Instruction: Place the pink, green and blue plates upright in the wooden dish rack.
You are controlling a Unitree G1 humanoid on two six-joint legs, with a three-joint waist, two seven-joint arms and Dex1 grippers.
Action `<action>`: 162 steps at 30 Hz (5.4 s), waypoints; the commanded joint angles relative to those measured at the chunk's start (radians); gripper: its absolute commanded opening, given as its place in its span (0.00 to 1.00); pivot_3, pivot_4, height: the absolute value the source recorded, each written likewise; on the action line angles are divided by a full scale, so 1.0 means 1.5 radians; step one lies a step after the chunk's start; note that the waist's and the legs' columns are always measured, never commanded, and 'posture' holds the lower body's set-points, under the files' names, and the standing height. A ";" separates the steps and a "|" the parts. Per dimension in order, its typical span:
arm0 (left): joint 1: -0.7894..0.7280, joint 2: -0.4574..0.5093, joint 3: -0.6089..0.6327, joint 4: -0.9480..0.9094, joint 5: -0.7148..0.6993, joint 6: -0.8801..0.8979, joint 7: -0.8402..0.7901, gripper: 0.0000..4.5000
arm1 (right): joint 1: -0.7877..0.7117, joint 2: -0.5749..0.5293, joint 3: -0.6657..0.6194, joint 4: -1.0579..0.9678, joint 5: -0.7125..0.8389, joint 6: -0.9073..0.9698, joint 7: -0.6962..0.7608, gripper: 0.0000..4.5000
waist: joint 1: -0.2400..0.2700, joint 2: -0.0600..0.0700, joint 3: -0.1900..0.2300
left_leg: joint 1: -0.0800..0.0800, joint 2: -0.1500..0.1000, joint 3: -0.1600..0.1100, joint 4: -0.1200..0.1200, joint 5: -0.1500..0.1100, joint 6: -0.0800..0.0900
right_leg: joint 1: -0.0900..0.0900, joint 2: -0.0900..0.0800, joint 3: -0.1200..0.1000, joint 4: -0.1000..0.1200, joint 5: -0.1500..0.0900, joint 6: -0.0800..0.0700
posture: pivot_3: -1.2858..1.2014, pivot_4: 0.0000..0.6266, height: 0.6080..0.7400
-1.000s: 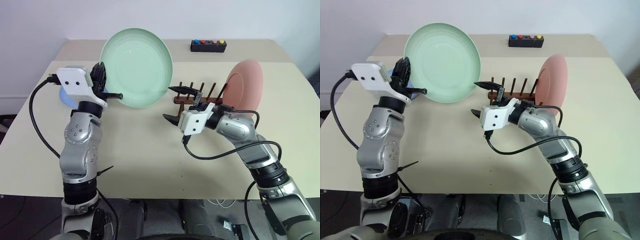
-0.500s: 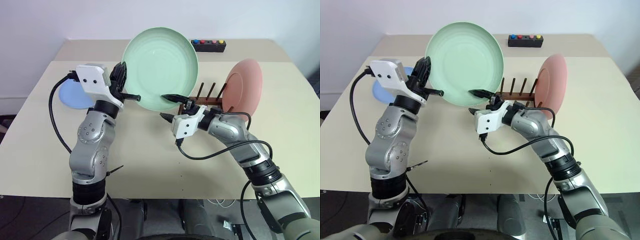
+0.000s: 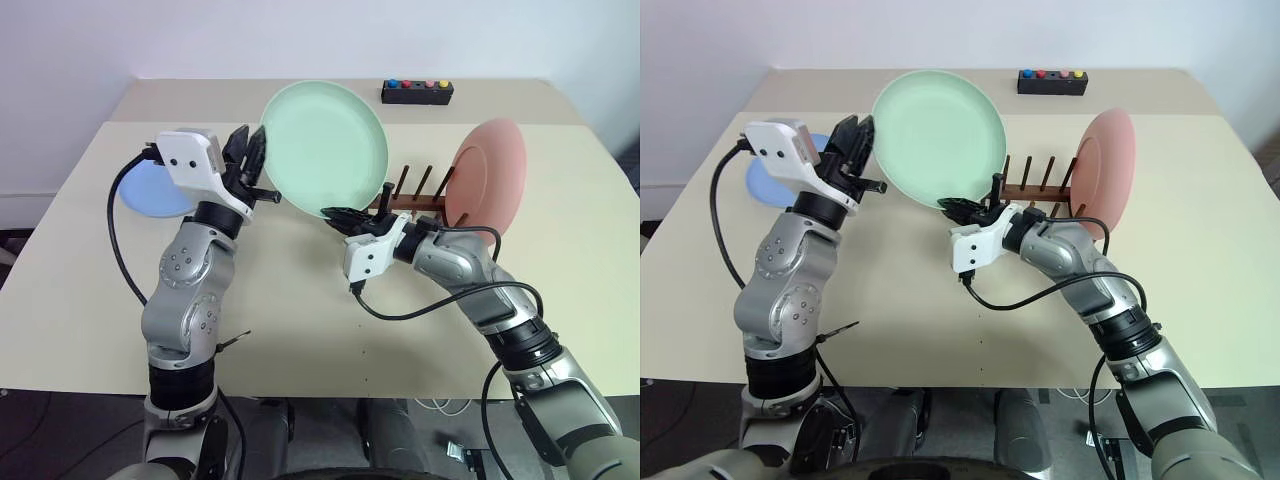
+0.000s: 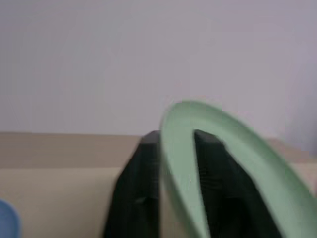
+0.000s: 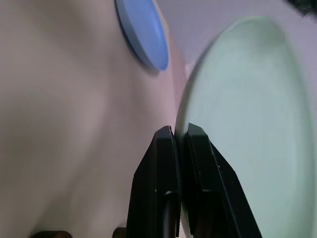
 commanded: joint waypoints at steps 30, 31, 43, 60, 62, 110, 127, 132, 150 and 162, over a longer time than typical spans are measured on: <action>0.213 0.226 -0.057 0.007 -0.059 -0.069 -0.307 1.00 | 0.059 -0.005 -0.384 -0.292 0.872 0.597 0.039 0.00 | -0.002 0.001 0.001 | 0.000 0.001 0.000 -0.001 0.000 0.000 | 0.000 0.000 0.000 0.000 -0.001 -0.003 | 0.52 0.24 1.00; 0.221 0.233 -0.068 0.003 -0.059 -0.064 -0.318 1.00 | 0.065 -0.004 -0.390 -0.292 0.890 0.610 0.032 0.00 | -0.002 0.001 0.001 | 0.000 0.001 0.000 -0.001 0.000 0.000 | 0.000 0.000 0.000 0.000 -0.001 -0.003 | 0.52 0.24 1.00; 0.233 0.229 -0.083 -0.002 -0.044 -0.069 -0.322 1.00 | 0.080 0.001 -0.408 -0.255 0.929 0.644 -0.014 0.00 | 0.001 0.001 0.001 | 0.000 0.001 0.000 -0.001 0.000 0.000 | 0.000 0.000 0.000 0.000 -0.001 -0.003 | 0.52 0.24 1.00; 0.232 0.223 -0.086 0.004 -0.031 -0.071 -0.322 1.00 | 0.082 0.020 -0.445 -0.223 1.023 0.693 -0.088 0.07 | 0.001 0.001 0.001 | 0.000 0.001 0.000 -0.001 0.000 0.000 | 0.000 0.000 0.000 -0.001 -0.001 -0.003 | 0.52 0.24 1.00; 0.231 0.222 -0.086 0.004 -0.030 -0.071 -0.322 1.00 | 0.084 0.019 -0.444 -0.224 1.026 0.694 -0.090 0.23 | 0.001 0.001 0.001 | 0.000 0.001 0.000 -0.001 0.000 0.000 | 0.000 0.000 0.000 -0.001 -0.001 -0.003 | 0.52 0.24 1.00; 0.120 0.203 0.073 0.166 0.036 -0.074 -0.133 1.00 | -0.020 -0.119 -0.188 -0.269 0.601 0.470 0.087 1.00 | -0.002 0.002 0.002 | 0.000 0.001 0.000 -0.001 0.000 0.000 | -0.001 0.001 0.000 -0.001 -0.001 -0.001 | 0.52 0.24 1.00; -0.216 0.323 0.263 0.759 0.085 0.002 0.076 1.00 | -0.042 -0.026 -0.049 -0.184 0.414 0.305 0.147 1.00 | 0.002 -0.001 0.002 | -0.001 0.000 -0.001 -0.001 0.000 0.000 | -0.002 0.001 -0.001 0.000 0.000 0.000 | 0.52 0.24 1.00; -0.292 0.329 0.237 0.883 0.099 -0.057 0.048 1.00 | -0.028 -0.020 -0.051 -0.197 0.407 0.307 0.145 1.00 | -0.002 -0.002 0.002 | -0.001 0.000 -0.001 -0.002 0.000 0.000 | -0.002 0.001 -0.001 0.000 0.000 0.000 | 0.52 0.24 1.00; -0.364 0.303 0.235 1.023 0.072 -0.105 0.100 0.09 | -0.005 -0.021 -0.060 -0.204 0.398 0.307 0.145 1.00 | -0.003 -0.002 0.002 | -0.001 0.001 -0.001 -0.004 0.000 -0.001 | -0.004 0.001 -0.001 0.000 0.000 0.000 | 0.52 0.24 1.00; -0.273 0.236 0.156 0.664 0.075 -0.230 0.003 0.02 | -0.004 -0.026 -0.061 -0.189 0.370 0.280 0.144 1.00 | 0.004 -0.002 0.002 | -0.003 0.001 -0.001 -0.003 0.002 -0.004 | -0.004 0.001 -0.001 0.001 0.001 0.000 | 0.52 0.24 1.00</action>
